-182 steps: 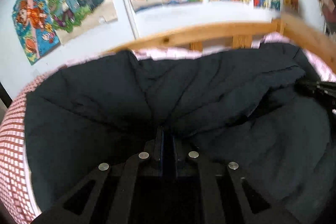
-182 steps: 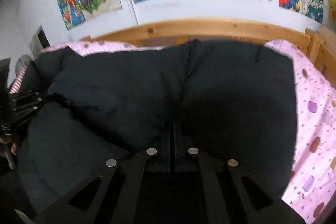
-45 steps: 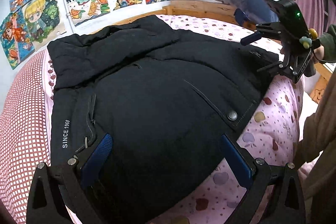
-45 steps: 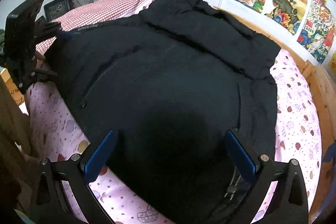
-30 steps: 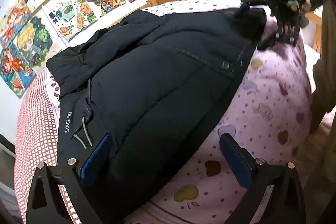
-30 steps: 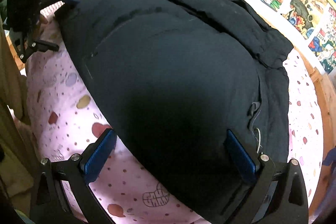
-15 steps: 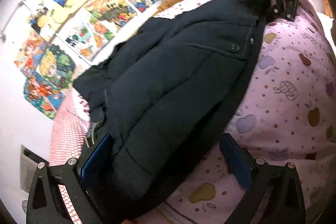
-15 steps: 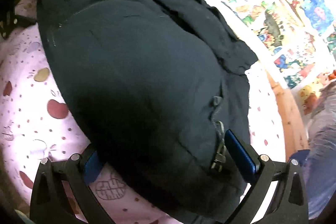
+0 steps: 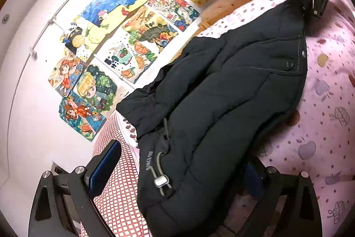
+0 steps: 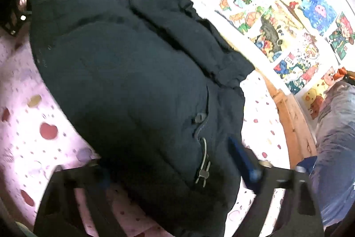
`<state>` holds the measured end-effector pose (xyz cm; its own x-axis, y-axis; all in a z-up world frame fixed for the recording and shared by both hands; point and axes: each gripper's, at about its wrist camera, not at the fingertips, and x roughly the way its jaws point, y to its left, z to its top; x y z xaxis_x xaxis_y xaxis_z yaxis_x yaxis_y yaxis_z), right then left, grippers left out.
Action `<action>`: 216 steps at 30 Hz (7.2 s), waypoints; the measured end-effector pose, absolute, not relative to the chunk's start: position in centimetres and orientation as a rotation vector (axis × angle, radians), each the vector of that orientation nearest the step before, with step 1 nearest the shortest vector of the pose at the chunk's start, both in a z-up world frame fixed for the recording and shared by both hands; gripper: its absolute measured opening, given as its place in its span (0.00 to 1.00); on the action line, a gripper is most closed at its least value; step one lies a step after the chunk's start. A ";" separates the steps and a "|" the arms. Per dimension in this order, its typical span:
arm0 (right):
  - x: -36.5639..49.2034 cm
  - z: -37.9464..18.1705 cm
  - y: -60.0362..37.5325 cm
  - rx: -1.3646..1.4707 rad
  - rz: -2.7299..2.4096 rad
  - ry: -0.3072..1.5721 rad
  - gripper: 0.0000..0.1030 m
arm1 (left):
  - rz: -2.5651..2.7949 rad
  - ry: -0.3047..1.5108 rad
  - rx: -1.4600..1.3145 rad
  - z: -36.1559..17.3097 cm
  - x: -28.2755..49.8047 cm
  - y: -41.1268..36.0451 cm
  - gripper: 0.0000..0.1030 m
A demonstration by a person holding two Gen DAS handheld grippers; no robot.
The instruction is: Fold large clothes
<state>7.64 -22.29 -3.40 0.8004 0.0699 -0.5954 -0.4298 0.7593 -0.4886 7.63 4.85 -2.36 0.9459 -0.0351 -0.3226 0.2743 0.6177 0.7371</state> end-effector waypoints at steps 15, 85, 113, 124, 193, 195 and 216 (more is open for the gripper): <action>8.3 3.2 -20.6 -0.612 0.285 0.421 0.09 | -0.175 0.221 0.874 2.6 10.0 3.3 0.13; 49.4 2.1 -18.2 -0.254 0.102 0.302 0.08 | 0.087 0.380 0.251 3.6 50.5 5.0 0.11; 39.2 1.6 -21.4 -0.212 0.257 0.295 0.97 | -0.224 0.382 0.208 1.9 42.2 4.3 0.95; 45.5 -1.6 -19.9 -0.190 0.278 0.442 0.97 | -0.075 0.472 0.085 1.2 46.9 6.1 0.99; 51.4 -9.6 -37.0 0.339 0.365 0.769 0.98 | -0.255 0.774 -0.238 -2.5 47.3 17.7 1.00; 52.2 -10.6 -35.8 0.325 0.449 0.831 0.98 | -0.277 0.798 -0.260 -3.0 47.1 17.9 1.00; 52.6 -12.8 -34.9 0.420 0.687 0.913 0.99 | -0.319 0.909 -0.353 -5.8 48.9 16.8 1.00</action>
<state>52.58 -34.93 -12.84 0.4241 0.6989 -0.5759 -0.3605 0.7137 0.6006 48.88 16.79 -5.75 0.5752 -0.4126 -0.7063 0.1192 0.8966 -0.4266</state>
